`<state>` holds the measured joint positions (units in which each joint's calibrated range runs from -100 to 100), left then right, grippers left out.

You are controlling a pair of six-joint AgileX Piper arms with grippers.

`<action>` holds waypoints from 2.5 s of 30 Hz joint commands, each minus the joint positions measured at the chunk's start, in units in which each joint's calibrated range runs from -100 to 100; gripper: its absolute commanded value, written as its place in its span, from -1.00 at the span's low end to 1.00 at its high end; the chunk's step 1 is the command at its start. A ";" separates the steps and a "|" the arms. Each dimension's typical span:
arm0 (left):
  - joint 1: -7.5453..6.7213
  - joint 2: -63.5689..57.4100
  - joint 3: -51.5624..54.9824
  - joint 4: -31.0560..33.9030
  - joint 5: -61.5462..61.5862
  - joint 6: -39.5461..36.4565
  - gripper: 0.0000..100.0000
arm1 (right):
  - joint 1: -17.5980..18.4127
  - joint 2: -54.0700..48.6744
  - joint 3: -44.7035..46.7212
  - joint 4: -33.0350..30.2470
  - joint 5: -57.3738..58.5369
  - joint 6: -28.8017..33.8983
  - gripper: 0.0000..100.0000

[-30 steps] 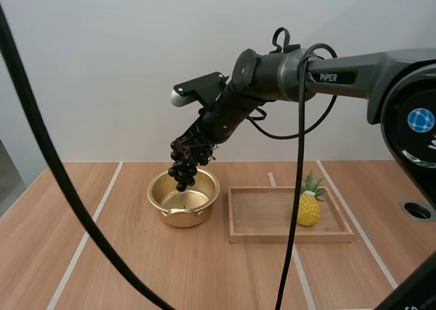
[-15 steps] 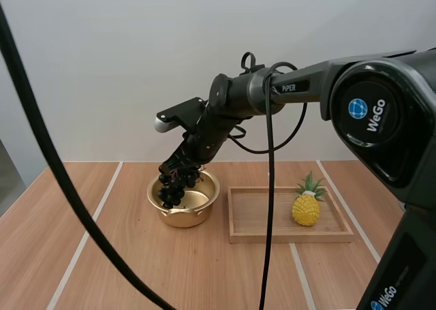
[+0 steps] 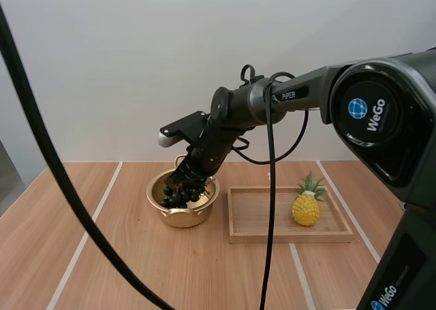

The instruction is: Open the pot, put the grape inside, and close it

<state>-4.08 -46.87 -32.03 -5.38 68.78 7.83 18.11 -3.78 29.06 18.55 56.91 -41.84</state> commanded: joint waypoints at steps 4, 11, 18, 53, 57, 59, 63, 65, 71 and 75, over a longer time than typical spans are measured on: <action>-0.13 -0.26 -0.19 0.03 -1.64 -0.24 -1.00 | 0.20 0.00 1.30 0.14 -2.88 -0.23 -1.00; -0.13 -0.26 -0.19 0.03 -1.64 -0.24 -1.00 | 2.87 2.34 1.30 0.64 -5.40 -0.23 -1.00; -0.13 -0.26 -0.19 0.03 -1.28 -0.24 -1.00 | 3.34 4.95 1.30 1.02 -6.16 -0.23 -1.00; -0.13 -0.26 -0.19 0.41 0.14 -0.24 -1.00 | 2.81 9.59 1.30 -4.27 -12.70 1.56 -1.00; -0.13 -0.26 -0.19 0.42 0.32 -0.24 -1.00 | 2.81 9.59 1.30 -4.27 -13.29 1.23 -0.37; -0.13 -0.26 -0.19 0.42 0.32 -0.24 -1.00 | 2.81 9.59 1.30 -4.00 -13.62 1.23 0.59; -0.13 -0.26 -0.19 0.52 0.73 -0.24 -1.00 | 2.81 9.59 1.30 -3.03 -14.20 1.28 1.00; -0.13 -0.26 -0.19 0.52 0.73 -0.24 -1.00 | 2.81 9.59 1.30 -3.02 -14.33 1.28 1.00; -0.13 -0.26 -0.19 1.40 0.73 -0.24 -1.00 | 2.81 9.59 1.30 -2.91 -14.54 1.61 1.00; -0.13 -0.26 -0.19 1.51 0.73 -0.24 -1.00 | 2.81 8.00 0.56 -2.31 -14.37 1.95 1.00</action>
<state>-4.08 -46.87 -32.03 -4.16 70.70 7.83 20.60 5.78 30.10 14.23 39.77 -40.31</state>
